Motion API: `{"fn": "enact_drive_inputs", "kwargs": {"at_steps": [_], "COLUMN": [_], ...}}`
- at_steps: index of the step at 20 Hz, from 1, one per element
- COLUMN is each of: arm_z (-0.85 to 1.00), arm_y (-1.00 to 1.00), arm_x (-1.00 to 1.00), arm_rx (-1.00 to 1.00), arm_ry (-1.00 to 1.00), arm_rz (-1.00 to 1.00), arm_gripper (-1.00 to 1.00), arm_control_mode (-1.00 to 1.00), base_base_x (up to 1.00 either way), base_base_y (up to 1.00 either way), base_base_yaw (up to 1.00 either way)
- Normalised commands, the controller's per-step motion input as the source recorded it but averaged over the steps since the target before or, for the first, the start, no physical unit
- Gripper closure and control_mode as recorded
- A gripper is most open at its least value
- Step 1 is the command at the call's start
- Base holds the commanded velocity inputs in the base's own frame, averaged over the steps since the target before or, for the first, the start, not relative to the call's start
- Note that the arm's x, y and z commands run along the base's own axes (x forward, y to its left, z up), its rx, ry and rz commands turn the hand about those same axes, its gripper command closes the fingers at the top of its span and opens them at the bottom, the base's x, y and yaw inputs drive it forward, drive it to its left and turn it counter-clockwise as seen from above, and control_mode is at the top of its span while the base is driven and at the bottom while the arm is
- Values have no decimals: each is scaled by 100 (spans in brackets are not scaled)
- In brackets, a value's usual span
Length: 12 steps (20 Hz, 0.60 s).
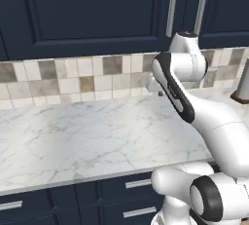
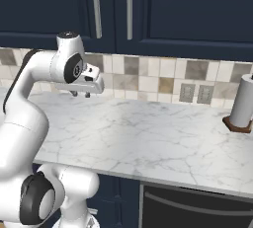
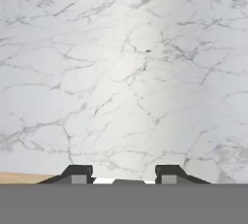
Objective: Move the syrup bottle and condiment bottle from the cabinet to the dining counter.
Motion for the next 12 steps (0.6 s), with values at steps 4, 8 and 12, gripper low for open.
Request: {"fn": "enact_drive_inputs", "kwargs": {"at_steps": [4,8,12], "arm_z": [5,78,100], "arm_y": [-27,-47,-21], "arm_x": [-12,-45,-19], "arm_rx": [0,3,8], "arm_ry": [0,-18,-34], "arm_rz": [3,6,0], "arm_gripper": [-100,-100,-100], "arm_control_mode": [-100,-100,-100], "base_base_x": [0,0,0], "base_base_y": [0,0,0], "base_base_yaw": [0,0,0]}}
